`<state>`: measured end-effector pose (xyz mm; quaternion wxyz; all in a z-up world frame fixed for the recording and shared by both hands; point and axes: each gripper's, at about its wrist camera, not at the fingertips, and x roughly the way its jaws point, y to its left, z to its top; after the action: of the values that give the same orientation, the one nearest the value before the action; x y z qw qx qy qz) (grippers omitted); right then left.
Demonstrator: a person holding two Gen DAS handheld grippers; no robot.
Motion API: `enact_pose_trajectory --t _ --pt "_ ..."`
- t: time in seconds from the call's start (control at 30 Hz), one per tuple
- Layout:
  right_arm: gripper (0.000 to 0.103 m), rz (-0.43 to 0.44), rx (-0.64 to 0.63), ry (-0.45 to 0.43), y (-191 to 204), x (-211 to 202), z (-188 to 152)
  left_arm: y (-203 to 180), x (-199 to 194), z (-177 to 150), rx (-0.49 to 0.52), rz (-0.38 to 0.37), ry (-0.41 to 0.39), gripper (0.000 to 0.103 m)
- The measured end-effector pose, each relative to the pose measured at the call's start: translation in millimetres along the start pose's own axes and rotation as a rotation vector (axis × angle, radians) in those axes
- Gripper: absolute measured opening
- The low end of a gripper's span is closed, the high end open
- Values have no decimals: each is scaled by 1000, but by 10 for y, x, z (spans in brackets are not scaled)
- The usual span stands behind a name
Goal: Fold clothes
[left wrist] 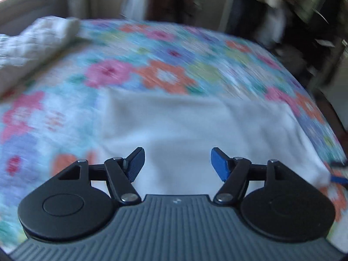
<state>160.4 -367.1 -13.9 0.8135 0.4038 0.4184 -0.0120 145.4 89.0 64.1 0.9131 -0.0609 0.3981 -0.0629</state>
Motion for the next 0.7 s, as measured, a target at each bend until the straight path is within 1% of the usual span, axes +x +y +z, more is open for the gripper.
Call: enact_pose_trajectory --t 0.07,0.13,0.2,0.23,0.3,0.37,0.4,0.43,0.47,0.5,0.53,0.6,0.7 --pt "70 26 41 47 -32 79 -76 -275 177 -173 56 -22 65 67" --pt "70 22 47 80 -16 170 -108 -487 326 -364 83 -66 116 67" --pt "70 -5 32 80 16 257 -111 -645 492 -525 101 -93 155 67" --pt "74 -19 29 76 27 307 -118 -702 598 -595 116 -90 182 67" --pt "82 -30 20 87 34 422 -111 -713 777 -687 117 -72 225 68" --pt "84 -32 1 93 41 503 -90 -662 827 -693 91 -78 231 69" --pt "84 -29 -28 75 71 514 -87 -630 813 -676 76 -87 231 69" --pt "75 -26 -62 53 109 519 -86 -599 800 -658 61 -96 231 69" --pt "64 -27 -112 26 153 516 -98 -577 796 -655 49 -104 231 69" --pt "26 -25 -166 3 218 517 -110 -563 803 -666 39 -110 232 69" --pt "13 -22 -220 -18 288 520 -122 -547 808 -672 33 -115 233 69" --pt "13 9 -301 -77 435 442 -173 -524 797 -661 35 -117 238 69" --pt "12 85 -431 -158 685 216 -290 -491 721 -626 18 -143 251 69"
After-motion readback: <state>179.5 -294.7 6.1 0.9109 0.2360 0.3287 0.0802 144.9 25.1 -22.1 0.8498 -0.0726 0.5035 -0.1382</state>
